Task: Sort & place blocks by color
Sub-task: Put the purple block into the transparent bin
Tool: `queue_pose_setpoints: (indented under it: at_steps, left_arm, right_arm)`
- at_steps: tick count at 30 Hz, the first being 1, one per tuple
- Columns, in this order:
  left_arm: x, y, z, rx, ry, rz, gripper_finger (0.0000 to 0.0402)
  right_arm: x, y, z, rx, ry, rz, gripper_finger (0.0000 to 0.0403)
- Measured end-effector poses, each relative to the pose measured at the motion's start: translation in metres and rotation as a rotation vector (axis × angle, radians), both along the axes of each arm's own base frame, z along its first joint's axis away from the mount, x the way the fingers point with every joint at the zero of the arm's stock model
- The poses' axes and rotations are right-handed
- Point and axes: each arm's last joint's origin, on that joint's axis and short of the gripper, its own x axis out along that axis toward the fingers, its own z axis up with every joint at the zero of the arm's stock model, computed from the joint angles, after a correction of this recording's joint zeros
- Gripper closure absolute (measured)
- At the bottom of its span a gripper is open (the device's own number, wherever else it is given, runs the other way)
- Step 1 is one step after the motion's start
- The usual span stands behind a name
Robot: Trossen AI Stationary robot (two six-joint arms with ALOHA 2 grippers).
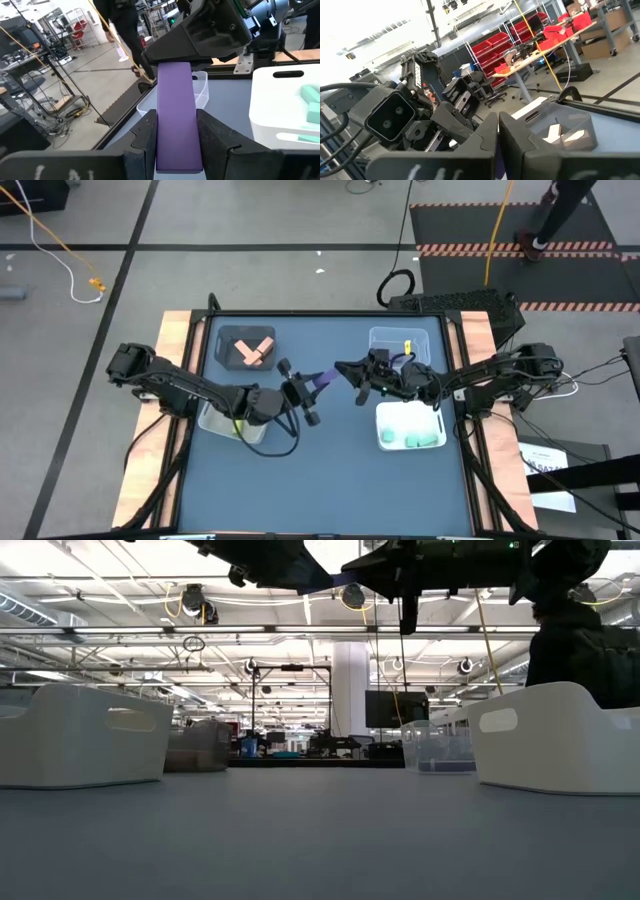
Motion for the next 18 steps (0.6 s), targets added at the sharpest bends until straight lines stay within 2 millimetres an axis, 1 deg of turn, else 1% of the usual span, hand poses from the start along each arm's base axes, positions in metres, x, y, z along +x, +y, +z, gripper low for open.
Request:
queue_pose_setpoints:
  at_steps: [4,8,10,12,18]
  left_arm:
    - [0.0,0.001,0.0,0.008,0.005,0.002,0.0296]
    - [-0.001,-0.001,-0.002,0.016,0.03,-0.002,0.0296]
    - [-0.002,-0.003,-0.004,0.023,0.048,0.011,0.0296]
    - [-0.003,-0.005,-0.006,0.036,0.072,0.025,0.0296]
    - [-0.004,-0.007,-0.007,0.055,0.097,0.026,0.0296]
  right_arm:
    - [0.0,0.0,0.0,-0.027,0.006,-0.004,0.0396]
    - [0.0,-0.004,0.0,-0.037,0.01,-0.012,0.0372]
    - [0.001,-0.006,-0.002,-0.04,0.026,0.018,0.0349]
    - [0.001,-0.008,-0.004,-0.001,0.042,0.056,0.0321]
    - [0.002,-0.015,-0.012,0.235,0.066,0.177,0.0226]
